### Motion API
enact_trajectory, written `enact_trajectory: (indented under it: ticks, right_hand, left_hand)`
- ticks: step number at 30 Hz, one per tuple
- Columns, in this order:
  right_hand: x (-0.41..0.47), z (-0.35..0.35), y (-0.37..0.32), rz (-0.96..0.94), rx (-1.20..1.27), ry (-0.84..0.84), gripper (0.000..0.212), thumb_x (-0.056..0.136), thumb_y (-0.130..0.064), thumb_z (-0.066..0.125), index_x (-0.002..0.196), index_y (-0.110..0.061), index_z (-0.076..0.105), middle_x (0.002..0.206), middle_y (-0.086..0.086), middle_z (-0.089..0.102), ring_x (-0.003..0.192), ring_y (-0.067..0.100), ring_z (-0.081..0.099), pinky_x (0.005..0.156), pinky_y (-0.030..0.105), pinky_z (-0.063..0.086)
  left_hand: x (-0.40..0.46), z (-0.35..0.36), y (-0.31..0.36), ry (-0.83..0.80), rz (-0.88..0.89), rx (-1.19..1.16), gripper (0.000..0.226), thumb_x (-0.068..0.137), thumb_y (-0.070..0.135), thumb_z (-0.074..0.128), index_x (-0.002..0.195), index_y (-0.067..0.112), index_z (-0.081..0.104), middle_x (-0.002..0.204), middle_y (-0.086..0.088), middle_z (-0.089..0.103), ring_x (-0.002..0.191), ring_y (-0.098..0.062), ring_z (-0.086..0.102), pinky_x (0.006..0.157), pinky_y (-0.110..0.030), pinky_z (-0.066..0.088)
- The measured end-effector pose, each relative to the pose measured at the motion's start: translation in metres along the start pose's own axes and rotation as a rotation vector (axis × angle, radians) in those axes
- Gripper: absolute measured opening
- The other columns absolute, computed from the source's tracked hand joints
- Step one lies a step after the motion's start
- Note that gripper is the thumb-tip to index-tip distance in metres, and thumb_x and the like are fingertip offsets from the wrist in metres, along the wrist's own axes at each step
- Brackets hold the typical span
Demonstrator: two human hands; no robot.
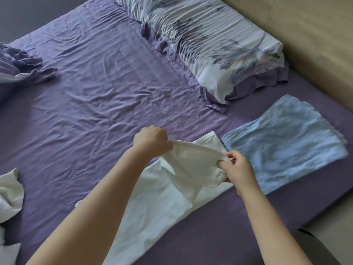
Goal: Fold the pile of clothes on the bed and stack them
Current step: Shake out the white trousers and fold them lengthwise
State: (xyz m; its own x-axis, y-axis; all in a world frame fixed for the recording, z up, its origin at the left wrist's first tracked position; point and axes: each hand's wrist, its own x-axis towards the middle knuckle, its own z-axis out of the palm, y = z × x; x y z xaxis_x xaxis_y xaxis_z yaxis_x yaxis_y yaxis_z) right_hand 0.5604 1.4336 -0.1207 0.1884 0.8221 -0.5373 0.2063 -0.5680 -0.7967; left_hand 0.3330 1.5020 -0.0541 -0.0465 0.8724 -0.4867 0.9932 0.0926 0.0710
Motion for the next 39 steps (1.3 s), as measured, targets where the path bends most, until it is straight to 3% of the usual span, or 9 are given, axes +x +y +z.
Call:
enact_trajectory:
  ticks: [7, 11, 15, 18, 22, 29, 32, 35, 39]
  right_hand:
    - [-0.003, -0.02, 0.014, 0.21, 0.314, -0.281, 0.025, 0.083, -0.006, 0.068, 0.105, -0.018, 0.063, 0.089, 0.005, 0.064, 0.061, 0.009, 0.06, 0.05, 0.02, 0.049]
    - [0.002, -0.038, 0.022, 0.207, 0.446, -0.162, 0.021, 0.087, -0.003, 0.061, 0.105, -0.014, 0.066, 0.083, 0.002, 0.065, 0.053, 0.008, 0.053, 0.047, 0.02, 0.047]
    - [0.005, -0.05, 0.032, 0.173, 0.561, -0.122, 0.021, 0.085, -0.018, 0.068, 0.104, -0.008, 0.066, 0.081, 0.006, 0.071, 0.072, 0.015, 0.068, 0.066, 0.022, 0.056]
    - [0.006, -0.051, 0.045, 0.116, 0.128, -0.169, 0.031, 0.078, -0.023, 0.076, 0.105, -0.02, 0.062, 0.087, -0.003, 0.071, 0.078, 0.01, 0.069, 0.075, 0.019, 0.053]
    - [0.016, -0.052, 0.062, 0.055, -0.279, -0.021, 0.012, 0.092, -0.023, 0.06, 0.081, -0.02, 0.061, 0.066, -0.007, 0.06, 0.061, 0.01, 0.057, 0.057, 0.026, 0.05]
    - [0.037, -0.043, 0.072, -0.053, -0.796, 0.021, 0.016, 0.092, -0.016, 0.051, 0.103, -0.019, 0.041, 0.087, -0.005, 0.052, 0.07, 0.015, 0.051, 0.049, 0.025, 0.032]
    - [0.045, -0.038, 0.073, -0.142, -1.021, 0.057, 0.017, 0.095, -0.019, 0.047, 0.108, -0.021, 0.037, 0.094, -0.005, 0.057, 0.073, 0.018, 0.059, 0.05, 0.027, 0.036]
    - [0.046, -0.031, 0.084, -0.397, -1.14, 0.117, 0.04, 0.073, -0.003, 0.071, 0.108, -0.014, 0.057, 0.11, 0.007, 0.061, 0.076, 0.024, 0.064, 0.049, 0.031, 0.047]
    - [0.036, -0.009, 0.098, -0.762, -1.342, -0.166, 0.042, 0.055, -0.009, 0.079, 0.095, -0.019, 0.072, 0.107, 0.007, 0.067, 0.09, 0.027, 0.065, 0.075, 0.042, 0.054]
  left_hand:
    - [0.025, -0.004, 0.031, -0.014, -0.104, -0.638, 0.021, 0.089, -0.001, 0.045, 0.078, 0.01, 0.058, 0.062, -0.011, 0.065, 0.058, -0.026, 0.07, 0.06, -0.038, 0.061]
    - [0.049, -0.005, 0.051, -0.092, -0.013, -0.862, 0.025, 0.086, -0.008, 0.054, 0.074, 0.012, 0.063, 0.066, -0.008, 0.065, 0.049, -0.015, 0.066, 0.054, -0.025, 0.058]
    - [0.068, 0.016, 0.071, -0.207, 0.024, -0.965, 0.027, 0.084, -0.003, 0.06, 0.108, 0.006, 0.065, 0.095, -0.012, 0.065, 0.076, -0.019, 0.068, 0.077, -0.029, 0.058]
    - [0.077, 0.04, 0.081, -0.202, 0.16, -0.623, 0.055, 0.081, 0.002, 0.065, 0.133, 0.016, 0.052, 0.104, -0.004, 0.057, 0.087, -0.016, 0.056, 0.077, -0.021, 0.046]
    - [0.091, 0.067, 0.096, 0.055, 0.276, -0.405, 0.025, 0.092, 0.012, 0.058, 0.116, 0.012, 0.064, 0.108, -0.005, 0.067, 0.102, -0.025, 0.053, 0.077, -0.025, 0.039]
    - [0.124, 0.113, 0.115, 0.146, 0.275, -0.205, 0.023, 0.096, 0.021, 0.05, 0.109, 0.026, 0.068, 0.105, 0.0, 0.059, 0.104, -0.023, 0.046, 0.072, -0.03, 0.035]
    - [0.134, 0.136, 0.113, 0.143, 0.141, -0.374, 0.02, 0.096, 0.019, 0.054, 0.108, 0.025, 0.068, 0.101, -0.002, 0.042, 0.094, -0.029, 0.055, 0.063, -0.03, 0.034]
    - [0.134, 0.151, 0.112, 0.08, 0.071, -0.574, 0.028, 0.093, 0.007, 0.05, 0.114, 0.02, 0.063, 0.113, -0.008, 0.044, 0.097, -0.03, 0.056, 0.07, -0.028, 0.04]
    - [0.108, 0.159, 0.104, 0.051, 0.137, -0.654, 0.055, 0.087, -0.005, 0.049, 0.136, 0.018, 0.045, 0.149, -0.014, 0.021, 0.117, -0.029, 0.05, 0.092, -0.033, 0.046]
